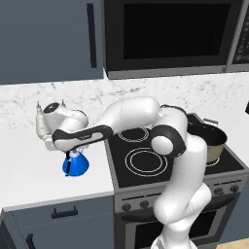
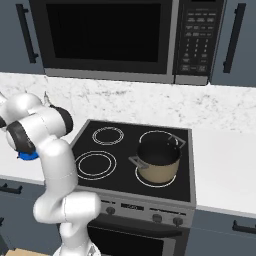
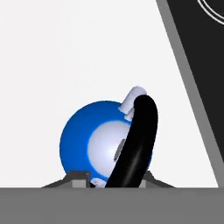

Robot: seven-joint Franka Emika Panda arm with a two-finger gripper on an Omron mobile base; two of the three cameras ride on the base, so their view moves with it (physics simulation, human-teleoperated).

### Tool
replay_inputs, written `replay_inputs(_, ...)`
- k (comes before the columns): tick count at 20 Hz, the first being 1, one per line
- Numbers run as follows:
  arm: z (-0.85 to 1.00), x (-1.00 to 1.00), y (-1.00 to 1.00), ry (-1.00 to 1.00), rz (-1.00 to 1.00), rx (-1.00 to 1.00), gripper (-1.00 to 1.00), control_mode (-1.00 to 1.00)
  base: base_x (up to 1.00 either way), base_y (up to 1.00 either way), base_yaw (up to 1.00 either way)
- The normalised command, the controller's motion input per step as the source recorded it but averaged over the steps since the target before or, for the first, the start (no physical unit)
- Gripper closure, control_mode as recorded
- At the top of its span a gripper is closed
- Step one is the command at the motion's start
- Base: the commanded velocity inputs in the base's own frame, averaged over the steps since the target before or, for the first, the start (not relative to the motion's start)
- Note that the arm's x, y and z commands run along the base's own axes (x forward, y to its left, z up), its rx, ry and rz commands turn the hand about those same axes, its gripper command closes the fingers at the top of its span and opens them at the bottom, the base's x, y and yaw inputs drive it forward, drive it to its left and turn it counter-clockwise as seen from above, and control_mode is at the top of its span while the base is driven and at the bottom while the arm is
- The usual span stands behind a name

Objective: Pick the kettle from the counter and place it on a stove burner. Then turn the burner on.

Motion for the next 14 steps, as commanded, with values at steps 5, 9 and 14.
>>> replay_inputs(5,0.16,-0.01,-0.59,-0.23,-0.14,0.0,1.0,-1.0,0.0,0.0,0.0)
replay_inputs(9,0.28,-0.01,-0.98,-0.22,-0.3,0.0,1.0,-1.0,0.0,0.0,0.0)
replay_inputs(14,0.12,0.17,-1.0,-0.07,-0.38,0.05,1.0,-1.0,0.0,0.0,0.0)
